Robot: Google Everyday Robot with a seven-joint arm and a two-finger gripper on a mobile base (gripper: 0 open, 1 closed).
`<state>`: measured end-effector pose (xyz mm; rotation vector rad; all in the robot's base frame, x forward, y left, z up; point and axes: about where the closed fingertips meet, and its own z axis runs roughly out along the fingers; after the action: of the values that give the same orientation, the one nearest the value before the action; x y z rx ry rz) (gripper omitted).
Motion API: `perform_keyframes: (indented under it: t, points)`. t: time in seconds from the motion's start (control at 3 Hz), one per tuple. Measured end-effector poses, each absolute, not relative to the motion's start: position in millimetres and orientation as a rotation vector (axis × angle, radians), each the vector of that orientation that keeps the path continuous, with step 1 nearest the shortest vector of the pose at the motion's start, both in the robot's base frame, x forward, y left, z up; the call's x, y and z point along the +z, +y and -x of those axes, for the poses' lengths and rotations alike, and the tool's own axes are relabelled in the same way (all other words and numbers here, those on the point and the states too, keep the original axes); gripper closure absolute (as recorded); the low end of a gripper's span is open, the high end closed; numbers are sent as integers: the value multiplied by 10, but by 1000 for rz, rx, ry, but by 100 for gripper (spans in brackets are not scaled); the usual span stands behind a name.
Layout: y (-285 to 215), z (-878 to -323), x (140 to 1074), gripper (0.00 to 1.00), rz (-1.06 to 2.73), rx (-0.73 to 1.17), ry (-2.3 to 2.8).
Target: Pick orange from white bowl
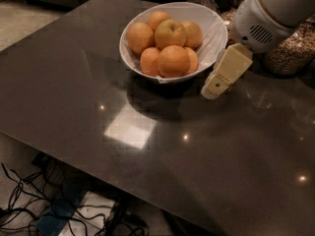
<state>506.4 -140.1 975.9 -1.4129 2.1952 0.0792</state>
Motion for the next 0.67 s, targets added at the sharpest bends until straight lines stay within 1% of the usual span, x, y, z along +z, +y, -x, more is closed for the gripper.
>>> perform_keyframes:
  t: [0.33, 0.67]
  points:
    - [-1401, -5065, 9759, 0, 1413, 79, 2195]
    - [-1306, -5203, 9704, 0, 1355, 61, 2207]
